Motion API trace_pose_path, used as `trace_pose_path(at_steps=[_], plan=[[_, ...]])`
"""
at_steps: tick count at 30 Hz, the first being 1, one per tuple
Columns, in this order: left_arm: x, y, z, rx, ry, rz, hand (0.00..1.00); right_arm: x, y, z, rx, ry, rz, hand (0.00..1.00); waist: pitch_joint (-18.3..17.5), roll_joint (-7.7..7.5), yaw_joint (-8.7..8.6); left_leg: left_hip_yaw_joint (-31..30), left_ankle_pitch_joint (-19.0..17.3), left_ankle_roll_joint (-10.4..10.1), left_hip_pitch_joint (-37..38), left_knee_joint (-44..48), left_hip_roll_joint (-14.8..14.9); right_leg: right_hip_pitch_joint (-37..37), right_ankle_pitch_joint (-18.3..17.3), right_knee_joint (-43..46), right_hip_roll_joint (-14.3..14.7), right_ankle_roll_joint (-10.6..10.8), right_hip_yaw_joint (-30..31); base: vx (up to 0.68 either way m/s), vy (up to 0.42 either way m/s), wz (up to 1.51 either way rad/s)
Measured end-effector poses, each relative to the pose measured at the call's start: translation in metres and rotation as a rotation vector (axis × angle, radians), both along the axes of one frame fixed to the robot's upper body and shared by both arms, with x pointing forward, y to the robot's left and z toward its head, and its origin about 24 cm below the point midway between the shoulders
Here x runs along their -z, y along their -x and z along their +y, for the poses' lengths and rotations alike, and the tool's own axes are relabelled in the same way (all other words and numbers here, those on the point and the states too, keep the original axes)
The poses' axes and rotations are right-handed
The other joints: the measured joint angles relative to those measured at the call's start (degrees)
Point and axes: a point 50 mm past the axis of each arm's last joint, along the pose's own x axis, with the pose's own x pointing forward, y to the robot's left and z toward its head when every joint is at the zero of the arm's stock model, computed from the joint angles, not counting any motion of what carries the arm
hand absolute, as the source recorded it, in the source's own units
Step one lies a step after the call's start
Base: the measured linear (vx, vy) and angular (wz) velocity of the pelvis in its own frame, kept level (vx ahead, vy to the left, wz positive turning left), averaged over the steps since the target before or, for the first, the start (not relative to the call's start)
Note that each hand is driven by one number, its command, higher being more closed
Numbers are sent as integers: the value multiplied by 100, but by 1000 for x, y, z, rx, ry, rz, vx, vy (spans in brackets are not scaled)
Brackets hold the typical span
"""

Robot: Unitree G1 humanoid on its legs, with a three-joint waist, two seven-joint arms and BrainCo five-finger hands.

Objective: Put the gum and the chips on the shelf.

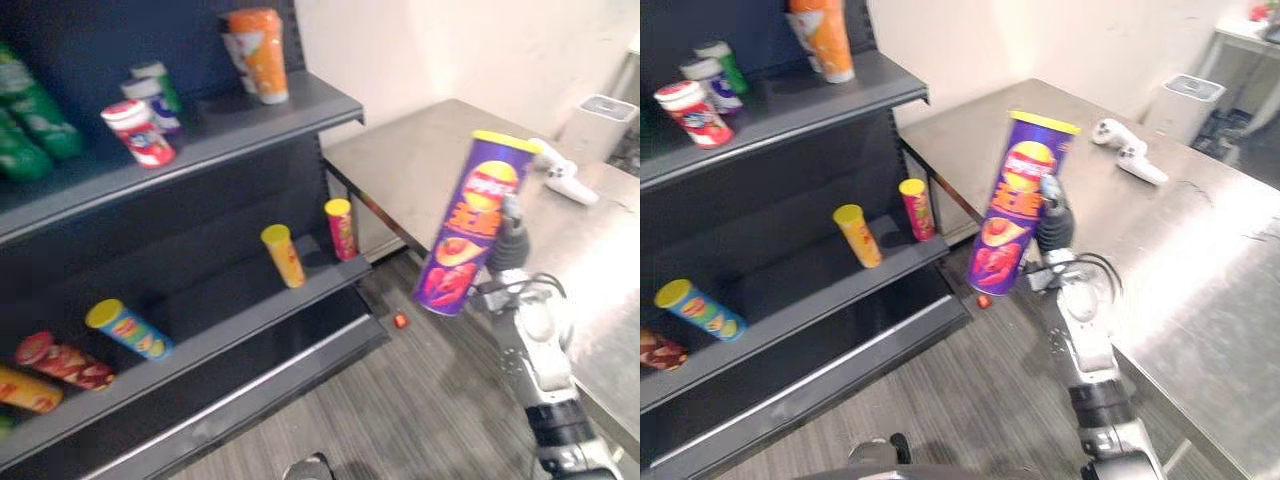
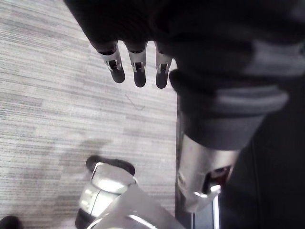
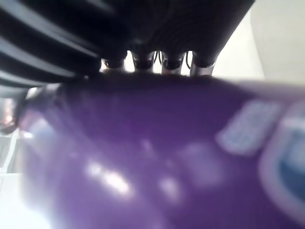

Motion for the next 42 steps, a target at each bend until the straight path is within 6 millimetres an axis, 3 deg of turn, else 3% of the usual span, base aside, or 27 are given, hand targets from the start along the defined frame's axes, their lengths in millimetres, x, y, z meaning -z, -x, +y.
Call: trace_pose_path(at_steps=[1, 2, 3, 6, 8, 10, 12, 16, 22, 26, 31, 36, 42], plan=[[-1, -5, 4, 5, -11, -13, 0, 2, 2, -8, 24, -6, 7, 100, 14, -281, -94, -69, 409, -41, 33, -419, -274, 17, 120, -181, -231, -101, -193, -13, 65, 78], [-1, 2, 6, -8, -14, 6, 0, 2, 3, -12, 36, -11, 6, 100, -8, -294, -73, 336, -184, 10, 32, 270, -27, 66, 313, -260, -238, 30, -332, 19, 62, 83], [-1, 8, 5, -21, -11, 21, 0, 2, 5, -18, 50, -9, 5, 100, -43, -167, -120, 526, -467, -124, 118, 486, 155, 194, 355, -242, -165, 91, -492, 37, 60, 52], [-1, 5, 6, -24, -14, 10, 0, 3, 10, -33, 109, -11, 10, 100, -86, -123, -169, 798, -529, -150, 180, 360, 27, 407, 473, -372, -163, 204, -767, -7, 132, 66], [-1, 7, 4, -35, -10, 14, 0, 2, 12, -37, 127, -14, 3, 100, -192, -112, -180, 764, -529, -155, 202, -67, -123, 411, 564, -494, -123, 274, -934, -25, 121, 45], [0, 11, 1, -40, -1, 26, 0, 2, 15, -41, 154, -26, 2, 100, -227, 4, -174, 561, -569, -422, 500, -958, -234, 389, 571, -506, -20, 294, -1053, -49, 165, 36], [0, 18, 1, -41, 3, 49, 0, 9, 17, -40, 178, -57, 23, 100, -202, -52, -157, 475, -518, -537, 669, -1484, -372, 378, 565, -461, -2, 287, -1049, -59, 126, 18], [0, 26, -2, -36, 13, 73, 0, 11, 17, -40, 205, -71, 31, 100, -156, -104, -107, 547, -586, -440, 671, -1493, -588, 181, 539, -60, -373, 258, -821, -25, 110, -6], [-3, 17, 12, -20, -28, 50, 0, 14, 20, -45, 254, -56, 40, 100, 207, -316, -62, 585, -901, -216, 490, -983, -741, 90, 391, 356, -748, 12, -585, -38, 63, 5], [-5, 7, 26, -70, -56, 6, 0, 8, 16, -35, 235, -31, 13, 100, 360, -416, 26, 482, -1053, -110, 81, -572, -682, -190, 333, 309, -640, -83, -277, -14, 20, 17], [-8, -9, 31, -103, -63, -54, 0, -10, 4, -20, 181, -15, -56, 100, 572, -463, 207, 222, -1281, -129, -314, -6, -535, -207, 414, 86, -400, -206, -172, 37, -9, 23], [-7, -11, 26, -109, -53, -68, 0, -27, -5, -4, 107, 7, -118, 100, 629, -482, 321, -16, -1497, -160, -607, 465, -425, -166, 419, 86, -287, -199, -178, 43, -33, 16], [-6, -10, 23, -103, -39, -80, 0, -25, -8, 2, 65, 36, -111, 100, 794, -485, 459, -294, -1934, -176, -670, 1114, -320, 19, 436, 560, -348, -185, -75, 27, -5, 21]])
